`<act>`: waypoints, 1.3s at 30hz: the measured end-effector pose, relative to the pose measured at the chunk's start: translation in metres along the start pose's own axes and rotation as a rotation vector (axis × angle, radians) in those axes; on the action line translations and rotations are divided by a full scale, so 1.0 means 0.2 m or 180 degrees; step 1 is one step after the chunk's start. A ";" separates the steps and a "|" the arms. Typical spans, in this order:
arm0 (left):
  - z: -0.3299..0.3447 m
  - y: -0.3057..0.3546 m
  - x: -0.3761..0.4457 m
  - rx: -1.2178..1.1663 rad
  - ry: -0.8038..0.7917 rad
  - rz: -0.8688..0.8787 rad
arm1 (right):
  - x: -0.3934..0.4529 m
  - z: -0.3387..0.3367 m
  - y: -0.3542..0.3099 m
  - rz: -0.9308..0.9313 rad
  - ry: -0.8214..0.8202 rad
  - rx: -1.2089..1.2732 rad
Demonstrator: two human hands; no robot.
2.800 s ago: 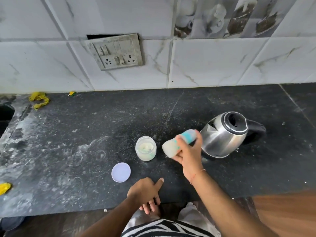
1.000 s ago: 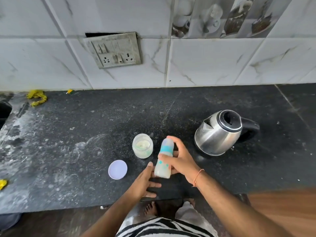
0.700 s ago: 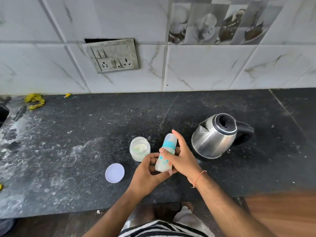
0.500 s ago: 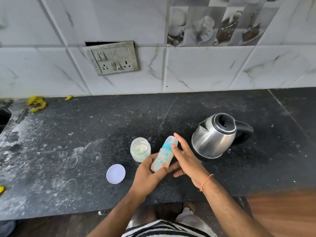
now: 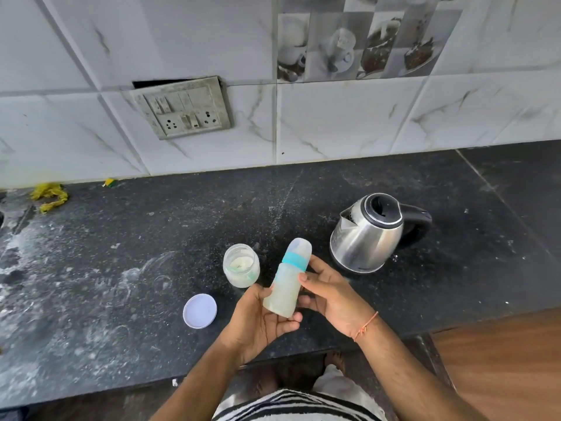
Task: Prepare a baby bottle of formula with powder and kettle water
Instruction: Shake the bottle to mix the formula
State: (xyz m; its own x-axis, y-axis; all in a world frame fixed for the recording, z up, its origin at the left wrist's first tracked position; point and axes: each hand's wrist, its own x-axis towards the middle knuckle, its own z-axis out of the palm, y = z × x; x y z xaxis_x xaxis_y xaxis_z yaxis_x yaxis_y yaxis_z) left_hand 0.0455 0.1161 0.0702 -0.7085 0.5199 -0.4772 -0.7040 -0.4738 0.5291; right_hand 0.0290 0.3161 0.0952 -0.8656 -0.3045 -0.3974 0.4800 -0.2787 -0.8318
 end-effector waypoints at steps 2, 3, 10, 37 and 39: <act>-0.01 0.01 0.00 0.0572 0.0098 -0.0046 | 0.00 0.01 0.00 -0.0071 0.0131 -0.0167; -0.02 0.01 0.00 0.0896 0.0190 -0.0021 | 0.00 0.02 0.00 -0.0099 0.0241 -0.0279; 0.02 0.03 -0.05 0.1776 0.0506 0.0516 | 0.05 0.10 -0.02 -0.0177 0.0706 -0.0739; -0.30 -0.11 0.02 0.3227 0.1487 -0.0953 | 0.16 0.17 -0.06 0.0086 0.1359 -0.0145; -0.31 -0.10 0.02 0.3199 0.1482 -0.1031 | 0.13 0.19 -0.04 0.0544 0.0864 -0.0426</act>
State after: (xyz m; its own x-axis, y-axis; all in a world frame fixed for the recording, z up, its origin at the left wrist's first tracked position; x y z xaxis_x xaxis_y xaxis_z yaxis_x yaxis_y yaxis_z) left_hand 0.0541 0.0845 0.0146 -0.5983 0.1019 -0.7948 -0.6475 0.5227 0.5545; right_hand 0.0083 0.2748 0.1062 -0.7893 -0.0781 -0.6090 0.6139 -0.1173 -0.7806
